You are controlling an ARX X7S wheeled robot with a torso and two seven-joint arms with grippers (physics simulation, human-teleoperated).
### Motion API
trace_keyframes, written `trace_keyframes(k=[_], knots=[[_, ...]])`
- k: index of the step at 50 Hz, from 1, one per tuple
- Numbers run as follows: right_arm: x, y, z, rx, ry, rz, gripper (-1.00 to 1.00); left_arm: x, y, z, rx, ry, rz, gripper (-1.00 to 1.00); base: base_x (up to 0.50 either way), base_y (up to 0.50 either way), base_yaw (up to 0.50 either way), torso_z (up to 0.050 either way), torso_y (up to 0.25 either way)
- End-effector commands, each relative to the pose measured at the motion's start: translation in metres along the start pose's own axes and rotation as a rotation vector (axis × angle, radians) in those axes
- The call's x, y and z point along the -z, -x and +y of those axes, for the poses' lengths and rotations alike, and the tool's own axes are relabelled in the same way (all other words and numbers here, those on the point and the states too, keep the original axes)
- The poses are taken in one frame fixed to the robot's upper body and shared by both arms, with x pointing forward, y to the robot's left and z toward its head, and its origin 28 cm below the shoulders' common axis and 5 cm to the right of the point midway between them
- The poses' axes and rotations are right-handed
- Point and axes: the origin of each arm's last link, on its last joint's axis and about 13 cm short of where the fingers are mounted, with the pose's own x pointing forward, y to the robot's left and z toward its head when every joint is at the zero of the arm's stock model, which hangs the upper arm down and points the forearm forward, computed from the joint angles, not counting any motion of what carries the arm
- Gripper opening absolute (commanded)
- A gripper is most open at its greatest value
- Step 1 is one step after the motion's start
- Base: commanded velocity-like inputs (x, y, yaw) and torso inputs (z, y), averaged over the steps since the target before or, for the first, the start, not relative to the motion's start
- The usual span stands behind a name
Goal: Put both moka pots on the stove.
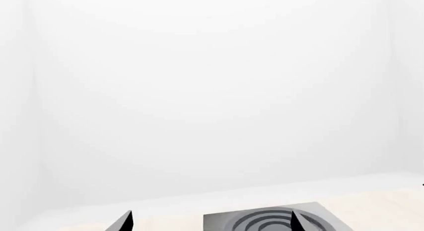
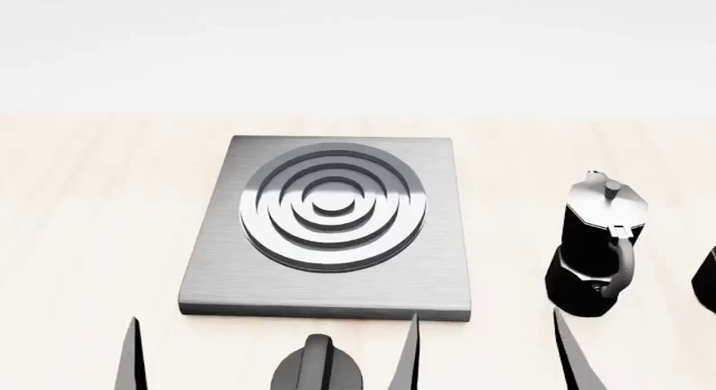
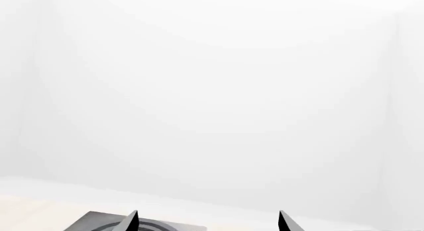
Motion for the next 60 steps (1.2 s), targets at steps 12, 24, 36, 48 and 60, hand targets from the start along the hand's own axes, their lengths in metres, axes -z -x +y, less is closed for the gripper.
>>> trace_keyframes(k=[12,24,36,48,60], knots=[[-0.023,-0.024,-0.009,0.034,-0.024,-0.007,1.0,-0.001,0.001,0.0,0.001,0.002,-0.001,1.0,0.0,0.0,0.0,0.0,0.0],[-0.038,-0.086,-0.04,0.056,-0.006,0.068,1.0,0.002,0.0,0.0,0.002,0.004,0.004,1.0,0.0,0.0,0.0,0.0,0.0],[-0.042,-0.13,-0.081,0.051,0.055,0.265,1.0,0.001,0.0,0.003,-0.012,0.003,0.004,1.0,0.0,0.0,0.0,0.0,0.0],[-0.044,-0.161,-0.113,0.047,0.097,0.392,1.0,0.002,-0.001,0.003,-0.016,0.006,0.009,1.0,0.0,0.0,0.0,0.0,0.0],[-0.023,-0.173,-0.129,0.034,0.085,0.565,1.0,0.001,0.0,0.004,-0.019,0.0,0.006,1.0,0.0,0.0,0.0,0.0,0.0]])
